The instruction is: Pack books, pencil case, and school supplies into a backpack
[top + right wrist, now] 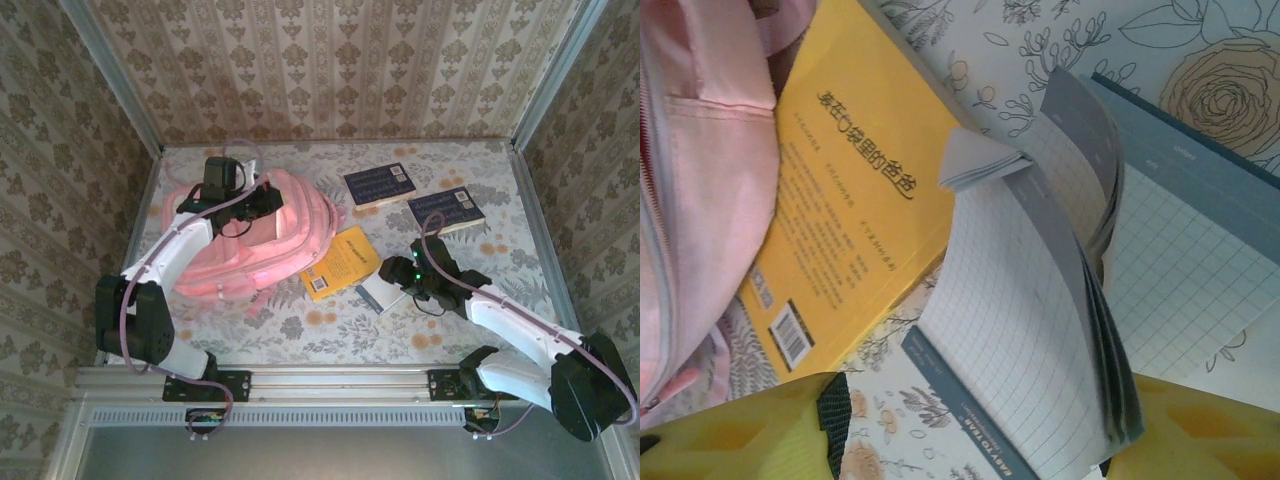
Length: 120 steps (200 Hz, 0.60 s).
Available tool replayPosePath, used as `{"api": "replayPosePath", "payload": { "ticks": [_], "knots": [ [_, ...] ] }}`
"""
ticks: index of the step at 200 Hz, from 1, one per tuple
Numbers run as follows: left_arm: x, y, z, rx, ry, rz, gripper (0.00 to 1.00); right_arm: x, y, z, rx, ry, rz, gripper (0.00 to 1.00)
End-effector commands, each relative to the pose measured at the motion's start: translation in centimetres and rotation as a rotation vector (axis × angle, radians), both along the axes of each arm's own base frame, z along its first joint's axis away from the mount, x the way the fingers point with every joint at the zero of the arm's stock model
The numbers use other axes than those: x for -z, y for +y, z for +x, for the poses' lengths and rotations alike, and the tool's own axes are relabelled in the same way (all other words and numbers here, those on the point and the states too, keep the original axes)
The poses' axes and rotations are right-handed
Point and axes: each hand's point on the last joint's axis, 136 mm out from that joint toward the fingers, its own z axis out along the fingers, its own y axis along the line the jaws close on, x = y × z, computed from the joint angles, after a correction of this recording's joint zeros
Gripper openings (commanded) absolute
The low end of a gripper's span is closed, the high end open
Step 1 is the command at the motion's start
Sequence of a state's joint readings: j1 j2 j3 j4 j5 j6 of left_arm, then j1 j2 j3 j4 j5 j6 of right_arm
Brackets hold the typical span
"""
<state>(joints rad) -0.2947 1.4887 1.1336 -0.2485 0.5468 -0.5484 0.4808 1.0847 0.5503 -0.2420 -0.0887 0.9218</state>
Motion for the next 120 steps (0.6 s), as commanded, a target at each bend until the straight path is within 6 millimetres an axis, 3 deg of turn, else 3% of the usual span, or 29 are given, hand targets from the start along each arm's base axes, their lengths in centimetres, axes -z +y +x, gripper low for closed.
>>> {"api": "replayPosePath", "payload": {
  "ticks": [1, 24, 52, 80, 120],
  "knots": [
    [-2.1, -1.0, 0.4, 0.047, -0.071, -0.011, 0.00, 0.1, 0.4, 1.1, -0.040, -0.021, -0.012, 0.65],
    [-2.0, -1.0, 0.4, 0.048, -0.067, -0.007, 0.00, 0.6, 1.8, 1.6, -0.089, -0.009, 0.017, 0.58],
    [-1.9, -0.9, 0.4, 0.049, -0.066, 0.003, 0.00, 1.8, 2.6, 1.6, -0.118, 0.020, 0.037, 0.43],
    [-1.6, -0.9, 0.3, 0.049, -0.062, 0.022, 0.00, 2.9, 2.4, 1.4, -0.116, 0.036, 0.024, 0.22],
    [-0.6, -0.6, 0.5, 0.034, -0.038, 0.053, 0.01, 2.5, 1.8, 1.3, -0.100, 0.040, 0.004, 0.09]
  ]
}}
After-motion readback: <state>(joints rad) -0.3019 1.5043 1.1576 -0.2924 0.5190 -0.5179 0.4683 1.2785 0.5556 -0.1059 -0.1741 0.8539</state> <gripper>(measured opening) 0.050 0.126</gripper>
